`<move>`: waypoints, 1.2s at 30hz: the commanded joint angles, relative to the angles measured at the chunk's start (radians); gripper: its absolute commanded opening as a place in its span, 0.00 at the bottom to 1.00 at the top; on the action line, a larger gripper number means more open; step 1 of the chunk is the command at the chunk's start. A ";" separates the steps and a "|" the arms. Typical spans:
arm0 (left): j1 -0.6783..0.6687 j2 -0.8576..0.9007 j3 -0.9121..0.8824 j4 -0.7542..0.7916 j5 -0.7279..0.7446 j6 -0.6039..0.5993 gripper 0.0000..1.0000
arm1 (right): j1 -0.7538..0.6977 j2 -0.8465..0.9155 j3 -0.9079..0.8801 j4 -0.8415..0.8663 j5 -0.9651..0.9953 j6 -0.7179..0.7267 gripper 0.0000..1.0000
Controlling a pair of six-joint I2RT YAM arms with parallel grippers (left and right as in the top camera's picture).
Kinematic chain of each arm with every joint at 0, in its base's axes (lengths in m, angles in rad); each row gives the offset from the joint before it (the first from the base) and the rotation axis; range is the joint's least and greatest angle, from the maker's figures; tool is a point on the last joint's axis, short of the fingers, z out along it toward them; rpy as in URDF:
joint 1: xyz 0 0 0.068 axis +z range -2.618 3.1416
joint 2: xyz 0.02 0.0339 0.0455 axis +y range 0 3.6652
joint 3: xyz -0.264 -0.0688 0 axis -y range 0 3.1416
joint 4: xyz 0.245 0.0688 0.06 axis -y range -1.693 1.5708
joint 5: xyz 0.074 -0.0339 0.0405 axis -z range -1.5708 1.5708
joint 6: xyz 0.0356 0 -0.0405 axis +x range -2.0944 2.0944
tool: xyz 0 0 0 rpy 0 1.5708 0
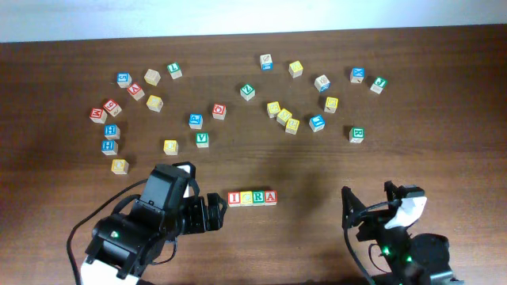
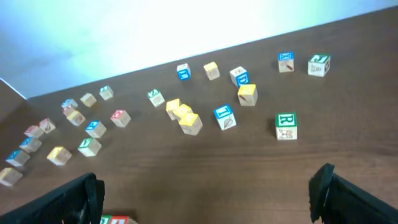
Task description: Spell out ICRA
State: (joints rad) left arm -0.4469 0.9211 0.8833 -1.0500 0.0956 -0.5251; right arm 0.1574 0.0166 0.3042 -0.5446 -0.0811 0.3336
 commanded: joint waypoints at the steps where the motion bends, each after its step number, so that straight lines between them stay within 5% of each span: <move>1: -0.004 0.000 -0.006 0.002 -0.014 -0.013 0.99 | -0.008 -0.013 -0.045 0.074 -0.013 -0.055 0.98; 5: -0.004 0.000 -0.006 0.002 -0.014 -0.013 0.99 | -0.008 -0.013 -0.076 0.160 -0.013 -0.172 0.98; 20: -0.004 0.000 -0.006 0.002 -0.014 -0.013 0.99 | -0.008 -0.013 -0.291 0.508 0.028 -0.174 0.98; 25: -0.004 0.000 -0.006 0.002 -0.014 -0.013 0.99 | -0.008 -0.013 -0.299 0.481 0.002 -0.301 0.98; 36: -0.004 0.000 -0.006 0.002 -0.014 -0.013 0.99 | -0.063 -0.013 -0.299 0.469 0.014 -0.301 0.98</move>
State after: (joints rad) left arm -0.4469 0.9211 0.8829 -1.0500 0.0956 -0.5251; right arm 0.1181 0.0154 0.0128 -0.0704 -0.0620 0.0448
